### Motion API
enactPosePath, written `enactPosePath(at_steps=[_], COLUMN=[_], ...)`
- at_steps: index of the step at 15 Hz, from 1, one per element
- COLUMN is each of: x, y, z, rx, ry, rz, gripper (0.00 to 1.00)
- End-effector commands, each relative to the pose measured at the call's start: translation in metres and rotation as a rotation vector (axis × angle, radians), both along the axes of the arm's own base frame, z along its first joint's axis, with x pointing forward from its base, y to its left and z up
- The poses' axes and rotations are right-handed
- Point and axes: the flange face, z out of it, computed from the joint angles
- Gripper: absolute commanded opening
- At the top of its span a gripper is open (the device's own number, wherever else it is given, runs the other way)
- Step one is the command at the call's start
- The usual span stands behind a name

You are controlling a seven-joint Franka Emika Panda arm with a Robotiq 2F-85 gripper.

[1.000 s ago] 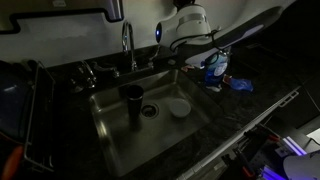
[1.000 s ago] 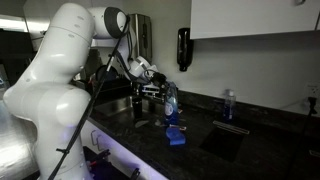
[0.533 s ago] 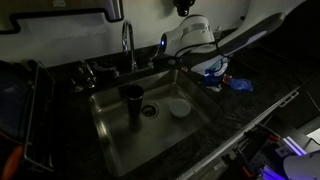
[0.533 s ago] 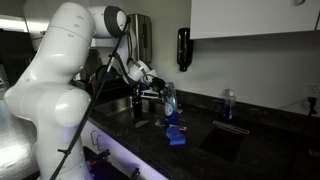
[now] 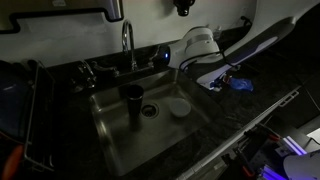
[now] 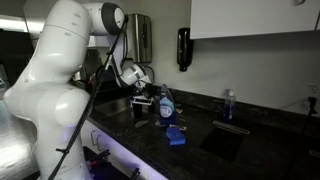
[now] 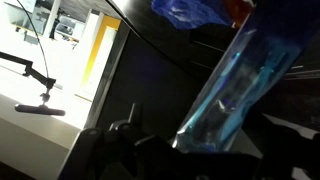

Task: Move the left bottle closer to you

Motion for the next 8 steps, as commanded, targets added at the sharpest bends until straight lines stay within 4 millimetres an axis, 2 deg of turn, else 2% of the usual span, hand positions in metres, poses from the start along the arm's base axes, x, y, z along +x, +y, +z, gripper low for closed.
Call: enactPosePath(at_steps=[1,3,8], x=[-0.026,-0.028,-0.015], y=[-0.012,-0.019,-0.041], z=[0.006,0.01,0.027], rx=[0.012,0.0,-0.03], ry=[-0.008,-0.011,-0.039], rz=[-0.018,-0.013,0.007], gripper=[1.0,1.0,1.0])
